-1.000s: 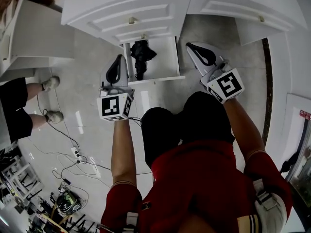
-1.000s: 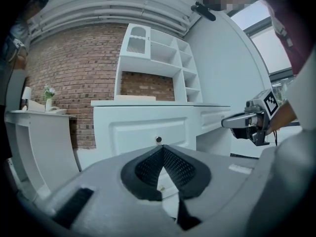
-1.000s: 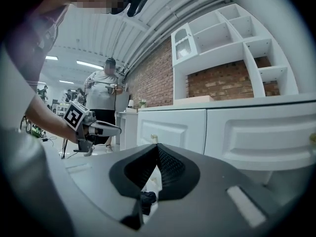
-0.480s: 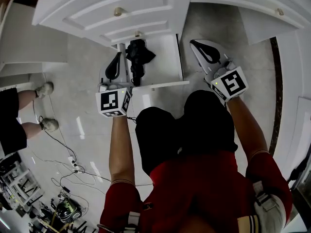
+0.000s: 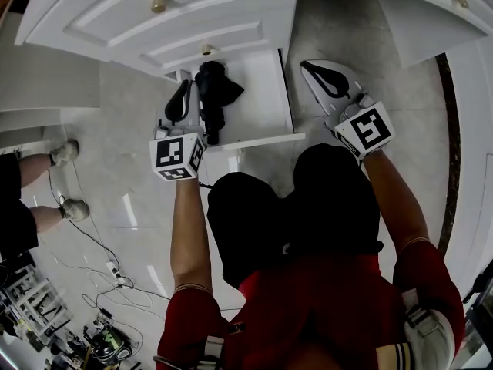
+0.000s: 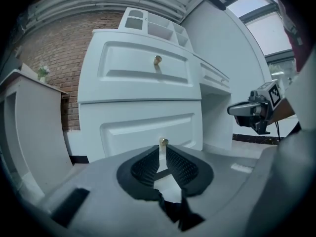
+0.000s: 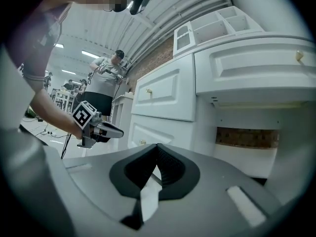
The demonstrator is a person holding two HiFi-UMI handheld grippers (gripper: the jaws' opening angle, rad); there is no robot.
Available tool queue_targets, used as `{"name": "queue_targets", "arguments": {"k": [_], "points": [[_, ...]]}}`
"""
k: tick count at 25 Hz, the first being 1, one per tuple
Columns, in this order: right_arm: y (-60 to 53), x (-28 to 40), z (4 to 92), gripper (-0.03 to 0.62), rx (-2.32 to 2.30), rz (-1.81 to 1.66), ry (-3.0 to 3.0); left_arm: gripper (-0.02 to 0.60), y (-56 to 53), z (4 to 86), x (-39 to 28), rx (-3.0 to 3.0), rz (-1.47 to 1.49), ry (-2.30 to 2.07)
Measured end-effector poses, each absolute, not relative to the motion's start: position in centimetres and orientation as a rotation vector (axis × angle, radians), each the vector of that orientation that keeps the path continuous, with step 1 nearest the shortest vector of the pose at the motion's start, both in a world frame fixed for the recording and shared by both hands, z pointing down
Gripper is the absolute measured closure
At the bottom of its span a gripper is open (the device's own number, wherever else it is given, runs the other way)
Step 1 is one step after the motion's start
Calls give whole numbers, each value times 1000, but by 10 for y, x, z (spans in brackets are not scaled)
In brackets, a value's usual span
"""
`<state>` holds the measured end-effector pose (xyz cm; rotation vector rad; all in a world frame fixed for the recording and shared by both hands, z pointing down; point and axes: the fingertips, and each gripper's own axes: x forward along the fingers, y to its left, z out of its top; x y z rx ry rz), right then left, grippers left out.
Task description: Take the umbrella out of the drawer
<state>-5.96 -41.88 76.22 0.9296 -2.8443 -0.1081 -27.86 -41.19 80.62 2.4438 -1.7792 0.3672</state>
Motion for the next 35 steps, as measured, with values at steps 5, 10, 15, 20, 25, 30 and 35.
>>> {"name": "queue_targets", "arguments": {"k": [5,10,15,20,25,30,35], "points": [[-421,-57,794,582,925,-123,-2846,497,-422,849,-278,2426,411,-1749],[-425,-52,822,582,916,-123,-2840,455,-437,888,-274,2406,495,-1697],[-426,-49,840,582,904,-111,-2840,374,-448,934,-273,2325,613,-1604],[-425,-45,852,582,901,-101,-2835,308,-453,980,-276,2225,748,-1525],[-425,-40,861,582,910,-91,-2835,266,-460,1017,-288,2110,840,-1479],[-425,-38,862,582,912,-117,-2846,241,-466,1051,-298,2009,889,-1417],[-427,-35,863,582,920,-127,-2849,213,-469,1079,-307,1916,948,-1376]]}}
